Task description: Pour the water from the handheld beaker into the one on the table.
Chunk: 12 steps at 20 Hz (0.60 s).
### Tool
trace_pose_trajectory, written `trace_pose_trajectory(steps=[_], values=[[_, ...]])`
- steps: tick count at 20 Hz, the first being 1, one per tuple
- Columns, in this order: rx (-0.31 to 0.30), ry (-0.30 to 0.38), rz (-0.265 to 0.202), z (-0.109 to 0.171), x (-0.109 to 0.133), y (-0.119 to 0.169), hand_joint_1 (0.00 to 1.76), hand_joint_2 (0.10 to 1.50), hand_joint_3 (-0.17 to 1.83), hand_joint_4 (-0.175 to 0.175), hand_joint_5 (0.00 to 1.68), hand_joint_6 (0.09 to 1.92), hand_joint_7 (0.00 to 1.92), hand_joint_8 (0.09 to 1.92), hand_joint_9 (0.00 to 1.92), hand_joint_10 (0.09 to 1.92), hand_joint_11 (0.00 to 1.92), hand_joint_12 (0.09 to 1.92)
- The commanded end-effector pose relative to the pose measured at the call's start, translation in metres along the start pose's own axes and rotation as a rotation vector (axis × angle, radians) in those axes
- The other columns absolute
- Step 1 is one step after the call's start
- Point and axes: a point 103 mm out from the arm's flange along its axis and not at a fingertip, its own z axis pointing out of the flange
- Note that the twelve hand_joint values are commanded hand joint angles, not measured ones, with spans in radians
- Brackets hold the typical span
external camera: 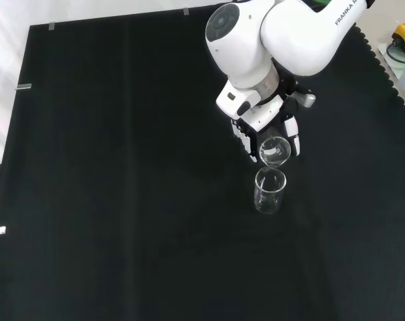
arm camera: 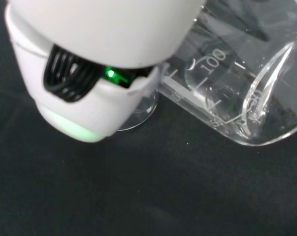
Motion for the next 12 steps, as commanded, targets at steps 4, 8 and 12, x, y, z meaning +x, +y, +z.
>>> trace_pose_trajectory(steps=[4, 8, 12], values=[[0.035, -0.023, 0.027, -0.003, -0.01, -0.007, 1.44, 0.6, 0.61, -0.175, 1.47, 0.23, 1.64, 0.09, 1.5, 0.19, 1.24, 0.72], [0.04, -0.044, 0.03, -0.004, 0.003, 0.0, 1.44, 0.59, 0.61, -0.175, 1.47, 0.23, 1.64, 0.09, 1.5, 0.19, 1.24, 0.72], [0.032, -0.03, 0.018, -0.005, -0.002, -0.003, 1.44, 0.59, 0.62, -0.175, 1.47, 0.23, 1.64, 0.09, 1.5, 0.2, 1.24, 0.72]])
